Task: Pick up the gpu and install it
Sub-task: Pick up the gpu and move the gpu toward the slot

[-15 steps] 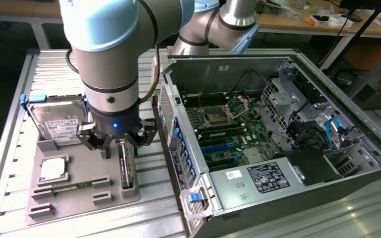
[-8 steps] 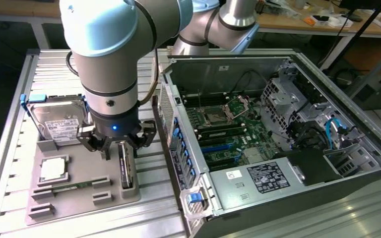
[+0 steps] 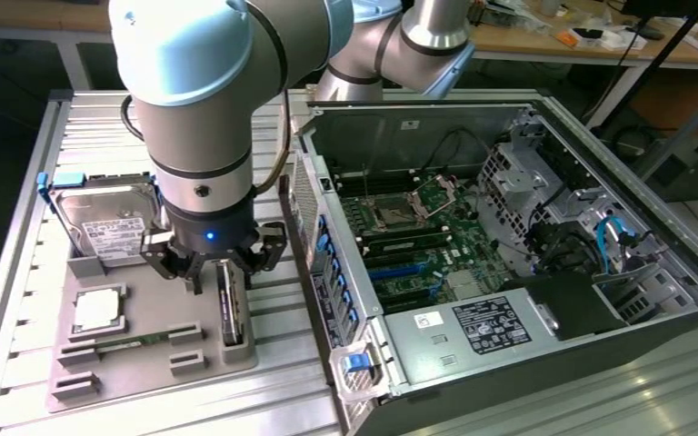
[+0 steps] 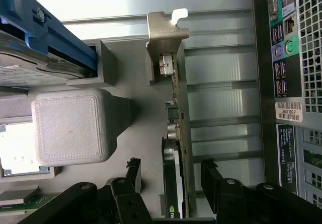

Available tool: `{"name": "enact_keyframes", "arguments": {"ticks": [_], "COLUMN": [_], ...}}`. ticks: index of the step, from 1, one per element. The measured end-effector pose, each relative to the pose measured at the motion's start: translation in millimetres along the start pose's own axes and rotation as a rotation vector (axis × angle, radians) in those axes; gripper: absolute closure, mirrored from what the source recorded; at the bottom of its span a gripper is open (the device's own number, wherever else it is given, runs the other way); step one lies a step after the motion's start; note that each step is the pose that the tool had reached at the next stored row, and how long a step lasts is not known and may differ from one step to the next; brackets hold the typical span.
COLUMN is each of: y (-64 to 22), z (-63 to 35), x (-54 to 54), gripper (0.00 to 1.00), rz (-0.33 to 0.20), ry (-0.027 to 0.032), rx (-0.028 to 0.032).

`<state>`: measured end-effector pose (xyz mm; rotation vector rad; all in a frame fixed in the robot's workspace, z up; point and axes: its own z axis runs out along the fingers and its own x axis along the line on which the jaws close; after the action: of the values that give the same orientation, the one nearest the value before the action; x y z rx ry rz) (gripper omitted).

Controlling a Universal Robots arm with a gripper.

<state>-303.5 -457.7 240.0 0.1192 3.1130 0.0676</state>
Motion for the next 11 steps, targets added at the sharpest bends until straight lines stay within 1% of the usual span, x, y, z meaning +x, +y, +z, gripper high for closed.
{"name": "enact_keyframes", "arguments": {"ticks": [3,4,5,6,8,9,10,11], "y": [-0.3,-0.3,-0.4,-0.4,-0.4,-0.4,-0.4,-0.4], "z": [0.0,0.0,0.0,0.0,0.0,0.0,0.0,0.1], "x": [0.0,0.0,0.0,0.0,0.0,0.0,-0.2,-0.5], "gripper": [0.40,0.42,0.48,0.48,0.60,0.60,0.67,0.67], "rz": [0.000,0.000,0.000,0.000,0.000,0.000,0.000,0.000], "ry": [0.0000,-0.0001,0.0000,0.0000,0.0000,0.0000,-0.0001,-0.0001], "rx": [0.0000,0.0000,0.0000,0.0000,0.0000,0.0000,-0.0001,-0.0001]}}
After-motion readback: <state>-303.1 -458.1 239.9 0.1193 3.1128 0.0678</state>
